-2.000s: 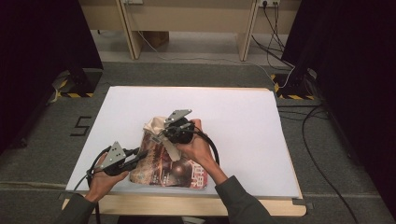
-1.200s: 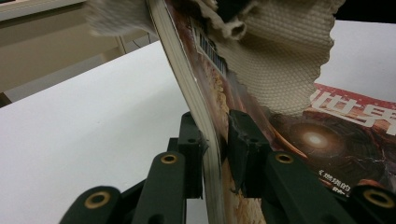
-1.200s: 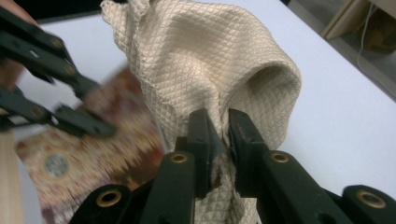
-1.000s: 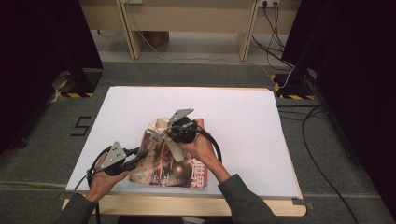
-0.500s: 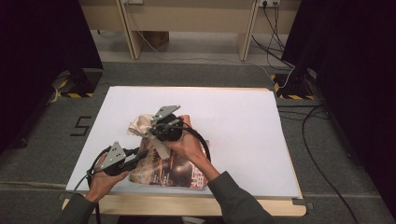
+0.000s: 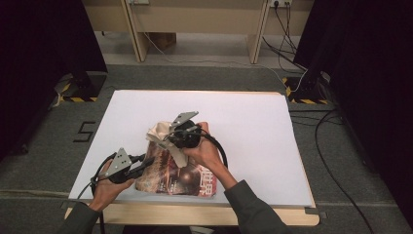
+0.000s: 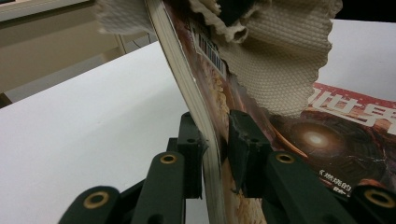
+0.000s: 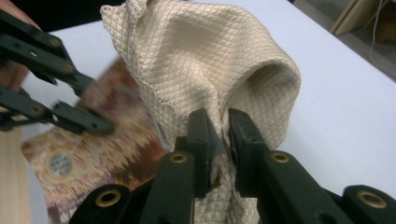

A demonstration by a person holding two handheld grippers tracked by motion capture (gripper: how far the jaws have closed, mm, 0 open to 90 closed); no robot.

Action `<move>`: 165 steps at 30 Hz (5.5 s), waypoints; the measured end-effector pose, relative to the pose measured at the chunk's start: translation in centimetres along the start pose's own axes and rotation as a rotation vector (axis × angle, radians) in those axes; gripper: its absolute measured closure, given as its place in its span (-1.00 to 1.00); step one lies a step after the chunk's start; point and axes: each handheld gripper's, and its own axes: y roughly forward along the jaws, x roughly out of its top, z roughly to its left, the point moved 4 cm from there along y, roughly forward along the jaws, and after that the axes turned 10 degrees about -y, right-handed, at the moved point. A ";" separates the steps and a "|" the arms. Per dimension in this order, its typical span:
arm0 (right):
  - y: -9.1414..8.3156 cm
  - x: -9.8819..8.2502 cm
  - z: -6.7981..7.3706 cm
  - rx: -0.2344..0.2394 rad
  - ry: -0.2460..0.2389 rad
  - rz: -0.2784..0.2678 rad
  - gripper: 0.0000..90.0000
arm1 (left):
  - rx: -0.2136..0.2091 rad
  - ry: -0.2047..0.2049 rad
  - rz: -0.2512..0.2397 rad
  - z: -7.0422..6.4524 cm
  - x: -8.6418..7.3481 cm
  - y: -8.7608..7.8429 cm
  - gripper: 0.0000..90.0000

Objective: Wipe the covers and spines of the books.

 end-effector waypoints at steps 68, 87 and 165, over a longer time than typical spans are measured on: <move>-0.8 -8.4 -3.9 -0.022 0.130 0.078 0.78 | -0.009 0.024 -0.019 -0.4 0.2 -0.2 0.63; -1.0 -14.7 -7.6 -0.041 0.287 0.198 0.78 | -0.014 0.032 -0.031 -0.5 0.5 -0.3 0.63; -0.9 -11.7 -5.9 -0.011 0.229 0.140 0.77 | -0.011 0.041 -0.032 -0.5 0.5 -0.1 0.61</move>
